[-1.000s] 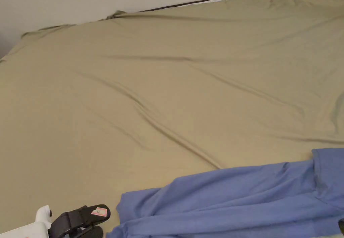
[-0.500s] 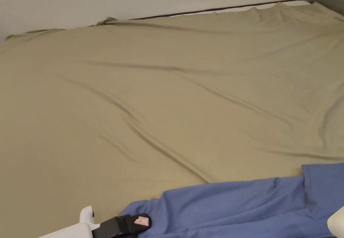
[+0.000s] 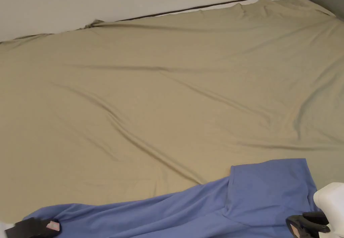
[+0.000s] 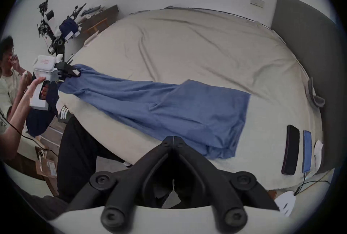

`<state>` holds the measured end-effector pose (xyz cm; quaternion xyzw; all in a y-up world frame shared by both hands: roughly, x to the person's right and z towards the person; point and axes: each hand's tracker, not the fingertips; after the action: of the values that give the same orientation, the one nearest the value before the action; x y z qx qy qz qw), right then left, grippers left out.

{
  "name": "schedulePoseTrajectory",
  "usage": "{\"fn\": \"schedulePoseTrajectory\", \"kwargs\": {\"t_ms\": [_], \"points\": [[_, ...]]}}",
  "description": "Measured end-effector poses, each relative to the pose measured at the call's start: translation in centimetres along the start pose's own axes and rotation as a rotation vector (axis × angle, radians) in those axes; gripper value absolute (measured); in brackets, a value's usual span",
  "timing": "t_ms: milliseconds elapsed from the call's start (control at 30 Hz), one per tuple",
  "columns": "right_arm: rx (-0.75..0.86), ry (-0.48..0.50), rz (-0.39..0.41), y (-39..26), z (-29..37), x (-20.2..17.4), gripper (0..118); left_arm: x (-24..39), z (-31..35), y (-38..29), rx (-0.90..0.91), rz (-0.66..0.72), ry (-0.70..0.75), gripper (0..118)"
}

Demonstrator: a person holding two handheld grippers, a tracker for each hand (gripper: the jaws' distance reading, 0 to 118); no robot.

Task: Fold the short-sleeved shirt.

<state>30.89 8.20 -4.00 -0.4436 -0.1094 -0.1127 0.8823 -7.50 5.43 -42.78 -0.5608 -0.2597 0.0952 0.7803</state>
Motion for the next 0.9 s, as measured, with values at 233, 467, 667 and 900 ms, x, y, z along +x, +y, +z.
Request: {"fn": "schedulePoseTrajectory", "kwargs": {"t_ms": [233,467,667,900], "points": [[0.047,0.008,-0.081,-2.0,1.6,3.3,2,15.8,-7.1,-4.4,-0.153,-0.230,-0.218,11],[0.086,-0.038,-0.191,-4.6,3.7,6.2,2,14.7,-14.7,-5.7,-0.379,0.178,-0.577,91],[0.075,-0.046,-0.228,-5.1,3.7,6.8,2,10.8,-5.5,-3.8,-0.135,0.041,-0.384,63],[0.050,-0.022,-0.194,-4.8,2.8,5.7,2,15.5,-6.9,-6.8,-0.047,-0.302,0.035,0]]}}
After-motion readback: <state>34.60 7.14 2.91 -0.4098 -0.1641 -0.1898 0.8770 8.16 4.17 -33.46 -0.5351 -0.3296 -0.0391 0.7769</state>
